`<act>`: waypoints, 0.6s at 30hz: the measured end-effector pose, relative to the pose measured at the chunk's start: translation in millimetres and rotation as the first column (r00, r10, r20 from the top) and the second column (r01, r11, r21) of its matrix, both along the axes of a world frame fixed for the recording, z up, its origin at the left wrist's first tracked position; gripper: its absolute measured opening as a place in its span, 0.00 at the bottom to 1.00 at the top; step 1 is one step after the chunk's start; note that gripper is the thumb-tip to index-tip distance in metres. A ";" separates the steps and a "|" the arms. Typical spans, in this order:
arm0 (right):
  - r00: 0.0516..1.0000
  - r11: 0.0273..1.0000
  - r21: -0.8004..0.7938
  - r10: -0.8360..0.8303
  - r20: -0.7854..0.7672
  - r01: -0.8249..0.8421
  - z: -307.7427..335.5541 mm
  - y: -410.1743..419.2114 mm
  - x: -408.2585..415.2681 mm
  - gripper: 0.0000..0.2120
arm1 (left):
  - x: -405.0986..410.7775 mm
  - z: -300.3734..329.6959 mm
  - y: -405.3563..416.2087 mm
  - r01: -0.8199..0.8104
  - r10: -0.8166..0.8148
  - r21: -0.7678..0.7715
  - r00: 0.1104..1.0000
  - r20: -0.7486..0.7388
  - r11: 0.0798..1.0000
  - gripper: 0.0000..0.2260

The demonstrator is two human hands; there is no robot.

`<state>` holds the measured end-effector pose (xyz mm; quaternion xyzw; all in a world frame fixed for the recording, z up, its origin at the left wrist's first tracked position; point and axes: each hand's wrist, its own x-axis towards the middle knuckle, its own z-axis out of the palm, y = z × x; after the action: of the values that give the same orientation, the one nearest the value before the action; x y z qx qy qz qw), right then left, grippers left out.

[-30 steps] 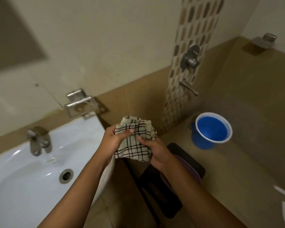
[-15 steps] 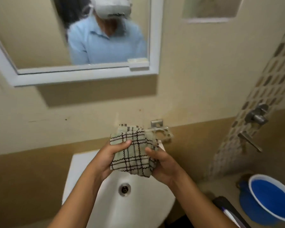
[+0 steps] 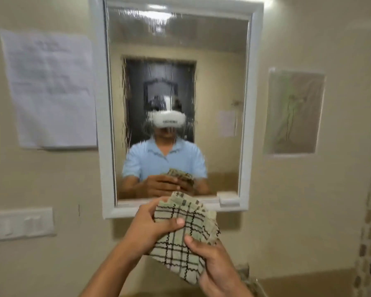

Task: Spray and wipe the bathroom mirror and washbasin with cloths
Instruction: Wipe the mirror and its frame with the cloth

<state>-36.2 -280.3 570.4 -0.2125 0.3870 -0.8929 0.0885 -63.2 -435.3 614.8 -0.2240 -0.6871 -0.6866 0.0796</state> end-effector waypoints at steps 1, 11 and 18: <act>0.999 1.000 -0.024 0.003 -0.042 -0.004 16.5 0.3 -5.7 0.23 | -4.2 16.3 2.8 -0.026 0.026 -0.003 0.998 -0.063 1.000 0.19; 0.901 0.930 -0.054 -0.365 -0.237 0.363 168.8 33.8 -47.1 0.22 | -21.7 175.1 40.3 -0.319 0.190 -0.152 0.815 -0.547 0.935 0.15; 0.485 0.555 -0.027 -0.748 -0.453 0.831 248.4 67.0 -72.4 0.12 | -36.4 249.5 27.6 -0.801 0.390 -0.094 0.386 -0.836 0.591 0.15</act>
<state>-108.6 -213.3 818.9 -0.1839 0.5358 -0.7221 -0.3971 -99.6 -407.7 864.3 -0.2195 -0.7700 -0.2503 0.5444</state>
